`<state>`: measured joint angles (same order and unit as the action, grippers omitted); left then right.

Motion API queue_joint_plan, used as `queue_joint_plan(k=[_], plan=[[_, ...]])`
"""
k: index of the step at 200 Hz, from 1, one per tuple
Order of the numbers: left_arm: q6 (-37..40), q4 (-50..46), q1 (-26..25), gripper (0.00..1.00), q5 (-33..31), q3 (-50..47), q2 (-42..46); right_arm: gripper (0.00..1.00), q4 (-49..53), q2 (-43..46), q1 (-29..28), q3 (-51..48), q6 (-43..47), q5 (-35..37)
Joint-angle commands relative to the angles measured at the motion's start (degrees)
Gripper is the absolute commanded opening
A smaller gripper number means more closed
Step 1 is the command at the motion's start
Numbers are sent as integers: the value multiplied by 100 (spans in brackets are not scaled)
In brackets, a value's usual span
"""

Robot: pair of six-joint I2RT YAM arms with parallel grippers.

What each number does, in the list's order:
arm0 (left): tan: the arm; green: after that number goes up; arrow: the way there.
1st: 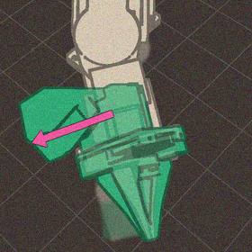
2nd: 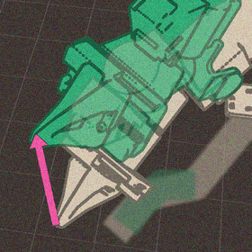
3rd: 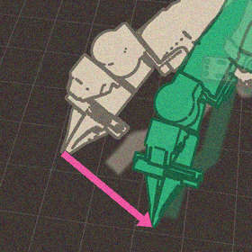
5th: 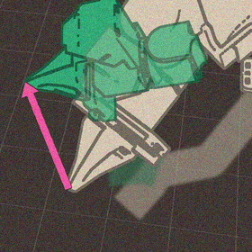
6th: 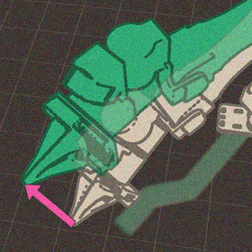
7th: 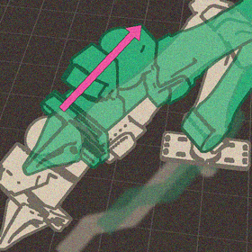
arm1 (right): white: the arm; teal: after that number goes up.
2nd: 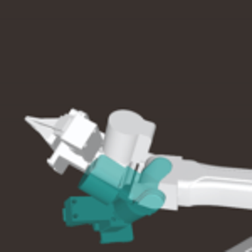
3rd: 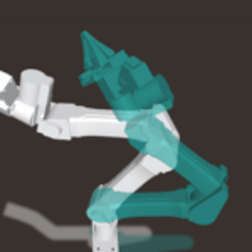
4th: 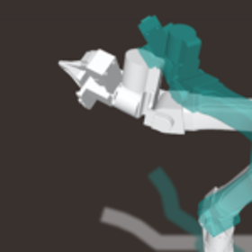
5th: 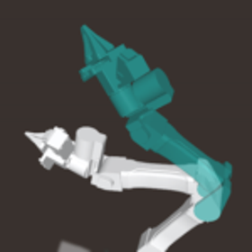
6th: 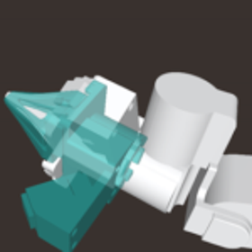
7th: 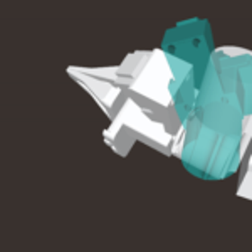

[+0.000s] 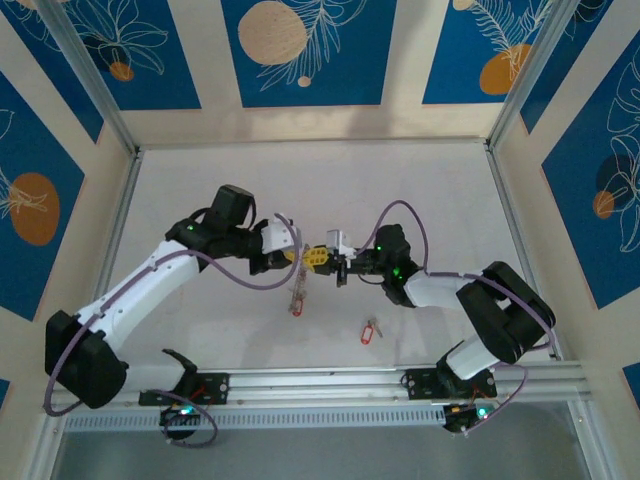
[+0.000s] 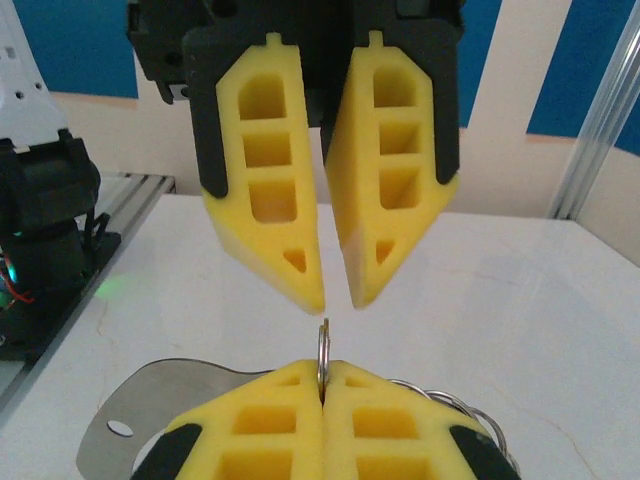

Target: Put the keys on the keyring

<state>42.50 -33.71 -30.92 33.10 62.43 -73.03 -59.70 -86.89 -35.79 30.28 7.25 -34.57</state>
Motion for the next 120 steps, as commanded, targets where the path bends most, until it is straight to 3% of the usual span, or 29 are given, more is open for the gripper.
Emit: queue_joint_plan(k=[1,90,120], plan=[[46,176,78,20,715,-147,89,0,-970,-98,55,-111,-409,-434],[-58,344,91,20,1304,-137,-188,0,-1237,-100,71,-137,-513,-427],[-51,347,92,16,1395,-150,-228,0,-1266,-76,61,-128,-514,-497]])
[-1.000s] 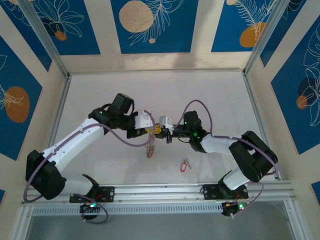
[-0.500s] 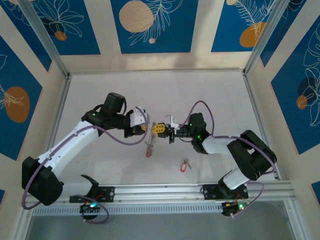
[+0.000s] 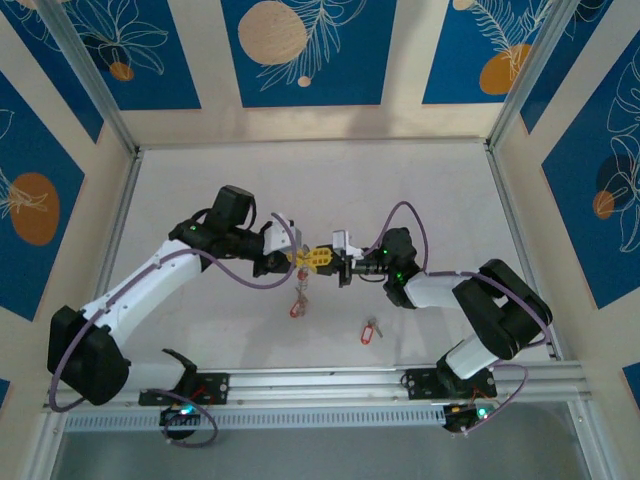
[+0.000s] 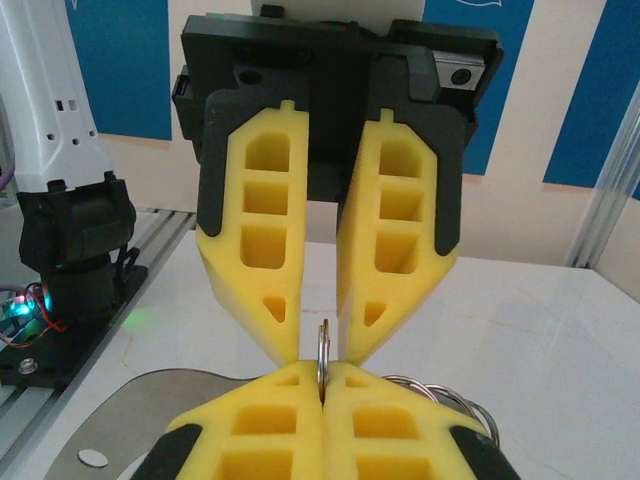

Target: Put the keys on the keyring

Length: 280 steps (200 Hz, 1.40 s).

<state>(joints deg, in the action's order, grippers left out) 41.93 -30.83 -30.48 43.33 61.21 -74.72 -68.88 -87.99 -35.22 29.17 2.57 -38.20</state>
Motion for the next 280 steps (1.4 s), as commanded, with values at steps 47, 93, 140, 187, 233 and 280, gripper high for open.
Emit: queue_joint_plan(k=[47,93,140,187,233,280], plan=[[-185,157,52,0,46,28,28,2,396,183,-111,18,403,340],[-81,147,33,0,-599,5,132,16,1133,437,-134,-43,721,703],[111,59,-44,0,-776,74,90,17,1345,390,-134,2,712,778],[191,96,-81,0,-498,71,43,15,1379,239,-143,171,607,702],[272,63,-86,0,-247,93,-41,13,1332,159,-143,290,525,639],[204,90,-78,0,-236,34,-76,0,1172,184,-142,207,527,555]])
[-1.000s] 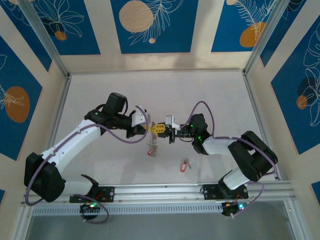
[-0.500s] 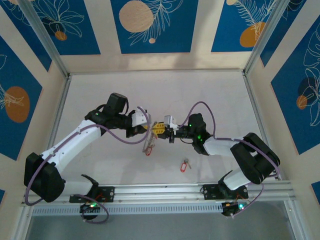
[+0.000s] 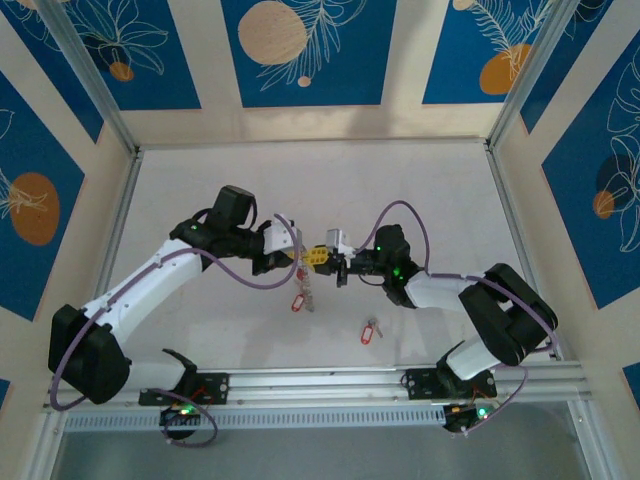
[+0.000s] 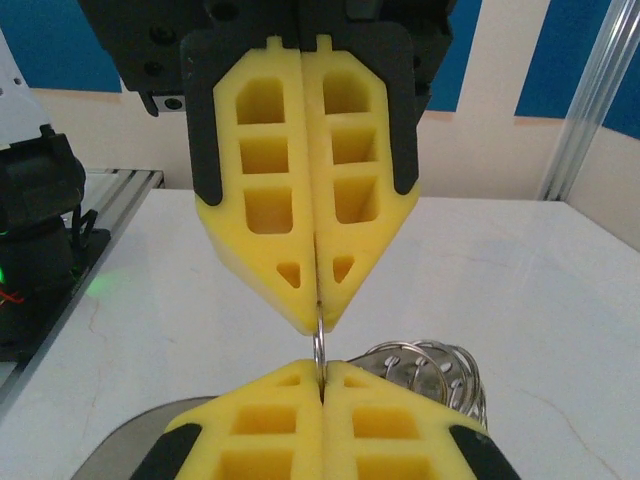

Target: Put the keys on the keyring

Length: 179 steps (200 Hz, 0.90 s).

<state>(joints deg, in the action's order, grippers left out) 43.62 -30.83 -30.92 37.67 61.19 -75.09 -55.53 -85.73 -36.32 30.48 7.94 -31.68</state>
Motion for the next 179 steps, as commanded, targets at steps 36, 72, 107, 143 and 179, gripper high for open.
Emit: queue_joint_plan(k=[36,72,107,143,179], plan=[[133,-100,-4,33,425,-45,-56,0,-369,16,-26,-81,50,-170],[133,-104,2,27,403,-75,-129,0,-295,93,-25,-121,210,-238],[135,-29,5,21,373,-76,-172,0,-180,157,-34,-108,287,-294],[172,-45,-10,16,511,-66,-213,0,-169,197,-34,-104,315,-292],[312,-115,-37,8,710,-72,-320,0,-299,188,-34,-120,322,-262]])
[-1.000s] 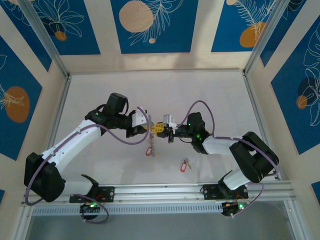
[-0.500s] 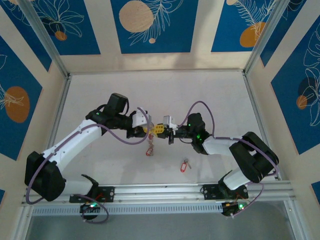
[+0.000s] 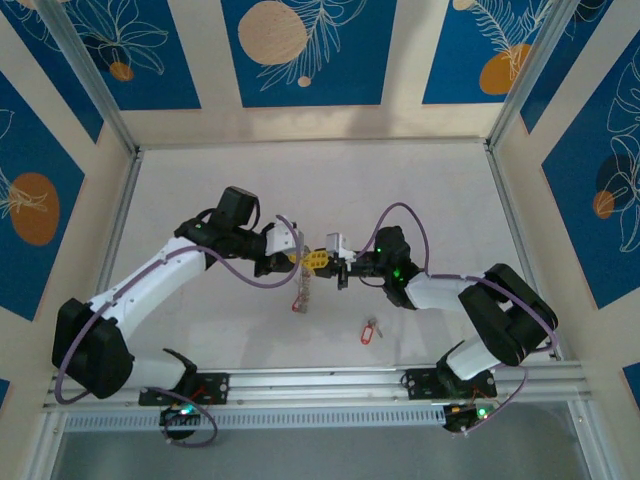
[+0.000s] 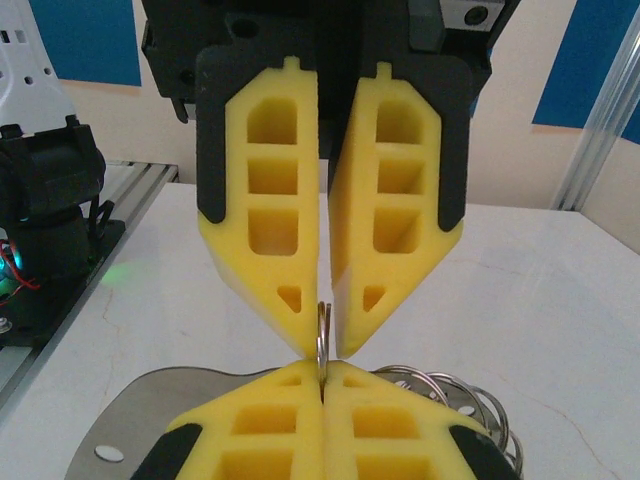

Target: Put the keys on the keyring

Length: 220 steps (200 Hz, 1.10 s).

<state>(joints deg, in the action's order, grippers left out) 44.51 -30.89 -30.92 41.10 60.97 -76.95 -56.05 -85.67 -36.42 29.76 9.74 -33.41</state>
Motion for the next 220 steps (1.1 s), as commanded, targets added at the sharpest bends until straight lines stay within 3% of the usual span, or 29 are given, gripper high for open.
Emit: queue_joint_plan(k=[1,21,33,67,92,105,126,142,170,220], plan=[[228,-118,-37,8,374,-50,-135,0,-252,182,-23,-49,142,-93],[335,-189,-33,7,451,-43,-197,0,-386,166,-23,-86,128,-87],[406,-214,-34,0,444,-61,-218,0,-536,168,-23,-143,138,-95],[498,-27,-33,0,194,-184,-103,0,-612,227,-23,-232,231,-46],[768,232,-37,0,170,-349,170,34,-856,341,-23,-475,373,23],[1082,372,-38,0,330,-454,306,42,-821,415,-1,-575,494,-47],[1672,582,-35,0,596,-648,482,46,-344,627,24,-641,727,-127],[1699,847,-42,0,563,-746,546,47,-92,809,21,-710,868,17],[2018,931,-39,0,392,-785,567,47,356,1250,-9,-872,936,747],[2952,1459,-68,0,121,-1121,707,55,2632,2470,-16,-887,589,1705]])
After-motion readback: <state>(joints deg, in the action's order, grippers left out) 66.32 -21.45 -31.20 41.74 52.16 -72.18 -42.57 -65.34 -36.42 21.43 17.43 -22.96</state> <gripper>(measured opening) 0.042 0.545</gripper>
